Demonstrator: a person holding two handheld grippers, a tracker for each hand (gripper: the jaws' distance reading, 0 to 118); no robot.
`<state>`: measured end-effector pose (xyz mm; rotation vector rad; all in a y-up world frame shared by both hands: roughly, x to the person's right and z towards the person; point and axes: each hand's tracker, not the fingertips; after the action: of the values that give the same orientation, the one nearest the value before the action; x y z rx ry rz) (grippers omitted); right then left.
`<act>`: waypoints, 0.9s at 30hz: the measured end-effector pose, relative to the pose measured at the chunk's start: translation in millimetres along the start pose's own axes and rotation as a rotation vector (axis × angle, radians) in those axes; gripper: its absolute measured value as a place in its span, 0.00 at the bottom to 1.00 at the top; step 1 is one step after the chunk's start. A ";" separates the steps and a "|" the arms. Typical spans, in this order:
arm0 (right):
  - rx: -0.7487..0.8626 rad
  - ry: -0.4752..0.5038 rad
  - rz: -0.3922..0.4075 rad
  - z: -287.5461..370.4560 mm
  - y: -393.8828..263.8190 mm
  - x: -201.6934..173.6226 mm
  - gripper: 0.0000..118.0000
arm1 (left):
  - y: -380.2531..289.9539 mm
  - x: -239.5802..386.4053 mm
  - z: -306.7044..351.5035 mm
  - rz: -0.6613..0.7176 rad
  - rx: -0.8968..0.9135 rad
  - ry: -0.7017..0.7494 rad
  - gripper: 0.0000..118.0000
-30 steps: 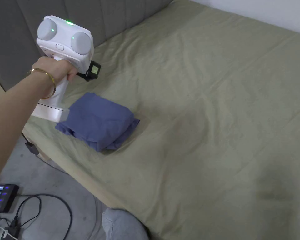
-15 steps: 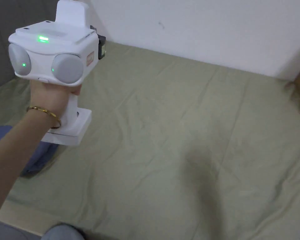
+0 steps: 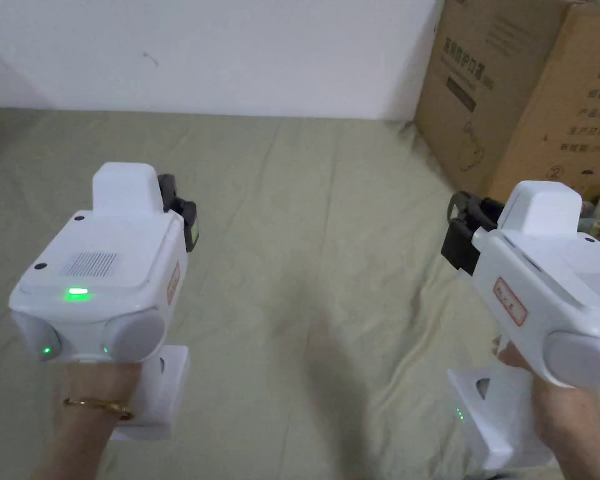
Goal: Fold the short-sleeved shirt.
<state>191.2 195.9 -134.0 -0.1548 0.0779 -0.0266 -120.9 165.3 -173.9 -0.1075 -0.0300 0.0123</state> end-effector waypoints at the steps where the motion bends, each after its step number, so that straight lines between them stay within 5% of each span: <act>1: -0.004 0.006 -0.007 -0.6 -6.1 3.4 0.00 | -5.7 -0.6 1.7 0.012 -0.014 -0.004 0.01; 17: -0.099 0.025 0.026 2.0 -46.5 -10.4 0.00 | -54.4 -5.8 1.7 -0.028 -0.120 0.012 0.01; 19: -0.091 0.021 0.035 1.7 -46.0 -10.9 0.00 | -51.2 -5.1 5.3 -0.018 -0.125 0.008 0.13; 20: -0.088 0.018 0.044 1.1 -45.3 -11.3 0.05 | -50.9 -5.6 5.4 -0.014 -0.128 0.020 0.29; 21: -0.085 0.013 0.047 1.3 -45.0 -12.0 0.31 | -50.5 -7.1 4.5 -0.013 -0.128 0.024 0.60; 23: -0.094 0.010 0.047 -2.5 -44.0 -10.0 0.85 | -50.0 -5.6 5.1 -0.002 -0.127 0.035 1.00; 24: -0.096 0.017 0.039 -3.3 -44.4 -9.0 1.00 | -49.9 -6.0 5.1 0.003 -0.121 0.043 1.00; 27: -0.088 -0.013 0.034 -1.4 -42.7 -9.1 1.00 | -48.8 -4.4 13.5 -0.020 -0.095 0.047 1.00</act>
<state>181.1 153.8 -128.0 -0.2414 0.0686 0.0116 -125.2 118.1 -155.4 -0.2021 0.0157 -0.0114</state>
